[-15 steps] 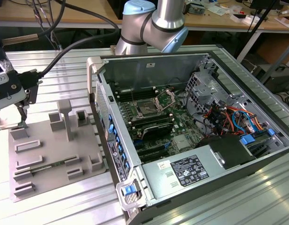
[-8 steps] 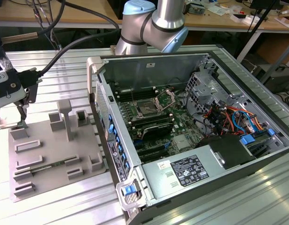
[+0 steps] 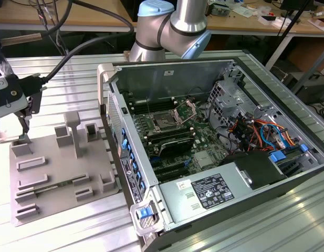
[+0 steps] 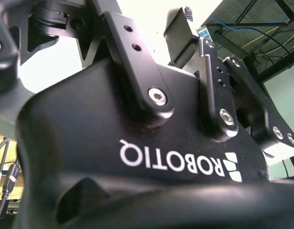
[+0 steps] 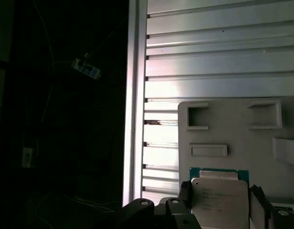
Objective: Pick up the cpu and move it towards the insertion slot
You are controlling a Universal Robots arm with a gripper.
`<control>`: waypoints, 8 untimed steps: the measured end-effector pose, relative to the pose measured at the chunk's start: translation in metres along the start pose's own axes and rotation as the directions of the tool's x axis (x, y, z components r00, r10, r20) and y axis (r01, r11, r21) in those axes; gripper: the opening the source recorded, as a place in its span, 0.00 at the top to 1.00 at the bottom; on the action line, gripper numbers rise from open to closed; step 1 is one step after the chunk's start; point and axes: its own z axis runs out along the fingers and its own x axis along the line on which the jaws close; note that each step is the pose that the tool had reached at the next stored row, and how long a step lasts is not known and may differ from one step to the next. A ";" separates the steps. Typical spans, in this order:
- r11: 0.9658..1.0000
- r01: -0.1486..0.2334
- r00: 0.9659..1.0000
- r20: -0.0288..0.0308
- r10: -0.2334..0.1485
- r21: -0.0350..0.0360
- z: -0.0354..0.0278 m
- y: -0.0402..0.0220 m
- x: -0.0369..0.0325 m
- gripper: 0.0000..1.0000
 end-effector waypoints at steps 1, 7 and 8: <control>1.000 0.000 1.000 0.000 0.000 0.000 -0.0003 0.0000 0.0000 0.45; 1.000 0.000 1.000 0.000 0.000 0.000 -0.0024 0.0001 0.0000 0.45; 1.000 0.000 1.000 0.000 0.000 0.000 -0.0030 0.0001 0.0000 0.45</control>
